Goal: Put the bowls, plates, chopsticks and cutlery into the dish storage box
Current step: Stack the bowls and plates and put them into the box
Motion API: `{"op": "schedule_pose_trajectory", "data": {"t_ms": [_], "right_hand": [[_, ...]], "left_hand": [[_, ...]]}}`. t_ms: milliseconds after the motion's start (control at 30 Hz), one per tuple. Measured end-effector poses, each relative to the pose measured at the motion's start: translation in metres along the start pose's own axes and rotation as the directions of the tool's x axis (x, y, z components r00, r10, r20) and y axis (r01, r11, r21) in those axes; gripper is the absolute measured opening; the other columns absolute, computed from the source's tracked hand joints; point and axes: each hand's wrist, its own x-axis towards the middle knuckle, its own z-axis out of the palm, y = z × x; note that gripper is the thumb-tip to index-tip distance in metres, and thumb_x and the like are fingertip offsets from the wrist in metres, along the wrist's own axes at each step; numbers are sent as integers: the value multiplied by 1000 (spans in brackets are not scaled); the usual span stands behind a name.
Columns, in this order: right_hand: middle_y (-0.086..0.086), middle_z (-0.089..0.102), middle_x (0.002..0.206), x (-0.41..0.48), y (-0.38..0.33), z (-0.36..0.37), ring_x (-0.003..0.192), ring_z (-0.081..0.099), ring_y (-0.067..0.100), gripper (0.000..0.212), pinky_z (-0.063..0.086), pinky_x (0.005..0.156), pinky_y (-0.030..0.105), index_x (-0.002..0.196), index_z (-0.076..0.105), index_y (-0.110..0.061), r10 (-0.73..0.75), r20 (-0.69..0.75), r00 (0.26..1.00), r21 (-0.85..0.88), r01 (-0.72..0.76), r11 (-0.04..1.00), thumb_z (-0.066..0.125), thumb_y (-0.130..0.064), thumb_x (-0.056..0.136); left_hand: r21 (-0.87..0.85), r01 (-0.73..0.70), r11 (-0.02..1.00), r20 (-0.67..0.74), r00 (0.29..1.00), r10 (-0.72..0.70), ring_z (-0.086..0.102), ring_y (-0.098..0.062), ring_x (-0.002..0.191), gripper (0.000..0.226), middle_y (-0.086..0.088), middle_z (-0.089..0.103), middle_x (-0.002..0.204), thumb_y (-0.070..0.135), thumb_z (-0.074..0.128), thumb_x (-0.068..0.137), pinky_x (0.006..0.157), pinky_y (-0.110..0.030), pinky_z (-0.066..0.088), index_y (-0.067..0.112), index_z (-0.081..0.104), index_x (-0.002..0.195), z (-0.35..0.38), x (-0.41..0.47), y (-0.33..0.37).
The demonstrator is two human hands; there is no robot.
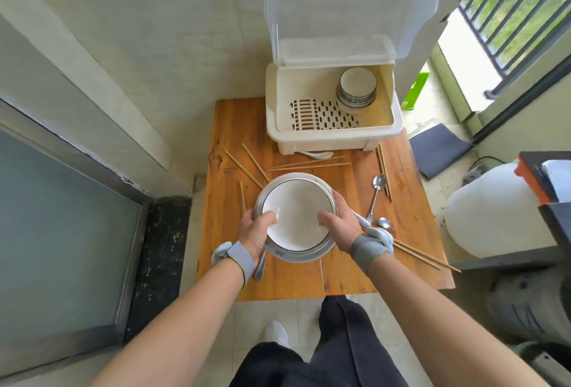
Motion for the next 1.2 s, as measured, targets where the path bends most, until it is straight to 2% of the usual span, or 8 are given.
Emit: {"op": "schedule_pose_trajectory", "data": {"t_ms": [100,233,367,500,600,800,1067,1200], "right_hand": [[2,64,107,-4,-39,-14,97,60,23,68,51,70,30,128,50,-34,-104,-77,992,20,106,994,55,-32,60],[2,60,112,0,-87,-36,100,57,19,75,50,74,31,134,47,-33,-248,-161,955,3,252,968,56,-33,60],[2,62,107,25,-118,-64,97,57,21,70,49,78,34,130,49,-32,-266,-213,940,-16,269,963,56,-33,60],[-3,62,97,65,-139,-91,88,57,16,61,48,73,31,118,50,-34,-162,-196,967,-7,164,986,55,-32,57],[-1,65,92,109,-153,-115,87,61,24,54,50,74,35,108,59,-26,-45,-161,986,-31,40,999,56,-36,54],[4,52,72,185,-185,-148,61,51,26,24,39,56,28,81,53,-19,157,-49,986,-91,-161,983,55,-29,59],[8,53,78,237,-197,-165,61,51,26,38,48,66,36,98,58,-10,233,73,970,-206,-214,955,55,-25,63],[10,55,74,249,-197,-170,67,52,29,40,52,85,51,94,58,-12,288,160,944,-285,-235,929,55,-27,57]], "left_hand": [[20,-113,993,-8,994,113,61,-29,77,35,-4,66,84,27,62,55,66,-34,49,19,62,89,4,-6,43],[42,-268,963,29,963,267,63,-26,84,41,-1,70,91,29,61,57,73,-37,51,19,65,97,12,-9,98],[65,-308,949,58,951,304,65,-31,90,45,-3,72,94,33,61,56,77,-43,52,20,66,98,34,7,140],[40,-204,978,58,978,201,65,-35,91,42,-12,70,99,31,60,59,79,-47,55,16,65,98,62,30,172],[39,-72,997,67,995,69,58,-29,86,52,-13,65,102,34,62,56,81,-44,51,12,63,103,86,60,198],[53,98,994,85,991,-102,59,-32,92,38,-12,60,104,29,58,71,87,-48,52,15,57,107,123,112,241],[35,199,979,109,973,-202,56,-35,108,28,-12,56,112,25,53,78,91,-50,50,20,53,105,140,143,249],[58,250,967,96,962,-254,57,-35,106,39,-14,57,115,29,53,77,85,-50,52,17,53,114,142,149,243]]}}
